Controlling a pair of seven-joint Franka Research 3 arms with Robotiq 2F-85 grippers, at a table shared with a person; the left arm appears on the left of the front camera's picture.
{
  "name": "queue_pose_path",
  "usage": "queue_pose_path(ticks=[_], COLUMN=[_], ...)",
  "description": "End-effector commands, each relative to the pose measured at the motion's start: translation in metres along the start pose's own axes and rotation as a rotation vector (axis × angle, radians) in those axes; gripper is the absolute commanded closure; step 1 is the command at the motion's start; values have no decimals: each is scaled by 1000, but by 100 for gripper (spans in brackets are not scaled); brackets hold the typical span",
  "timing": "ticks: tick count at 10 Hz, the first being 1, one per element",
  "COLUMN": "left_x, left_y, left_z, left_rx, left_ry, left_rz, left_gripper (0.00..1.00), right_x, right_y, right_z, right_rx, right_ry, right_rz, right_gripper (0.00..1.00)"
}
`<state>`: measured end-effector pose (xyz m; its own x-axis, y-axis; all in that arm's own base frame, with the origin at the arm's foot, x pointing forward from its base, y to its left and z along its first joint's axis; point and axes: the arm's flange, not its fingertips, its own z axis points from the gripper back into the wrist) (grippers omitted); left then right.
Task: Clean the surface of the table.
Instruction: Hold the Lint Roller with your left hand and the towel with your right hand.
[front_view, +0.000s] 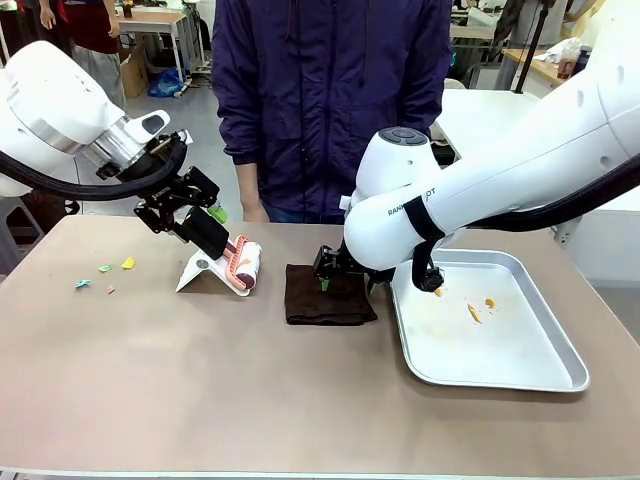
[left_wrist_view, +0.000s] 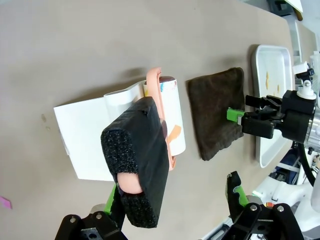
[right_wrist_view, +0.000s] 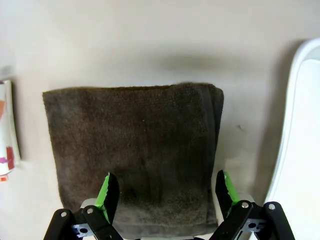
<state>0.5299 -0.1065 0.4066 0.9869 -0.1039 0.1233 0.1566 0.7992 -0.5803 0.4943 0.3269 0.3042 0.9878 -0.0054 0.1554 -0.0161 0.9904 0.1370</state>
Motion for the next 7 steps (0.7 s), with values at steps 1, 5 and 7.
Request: queue_pose_path(ticks=[1,5,7], left_x=[5,3,2], left_y=[-7,8,10], left_z=[-1,-1,0], left_rx=[17,58,48], left_ry=[13,15,16], left_rz=[25,63,74], left_gripper=[0,0,0], right_x=[2,2,3], right_y=[9,8,9], right_z=[-3,-3,-3], right_rx=[-32,-20,-16], right_ry=[-26,-19,-13], right_rz=[-31,-39,-41], right_gripper=[0,0,0])
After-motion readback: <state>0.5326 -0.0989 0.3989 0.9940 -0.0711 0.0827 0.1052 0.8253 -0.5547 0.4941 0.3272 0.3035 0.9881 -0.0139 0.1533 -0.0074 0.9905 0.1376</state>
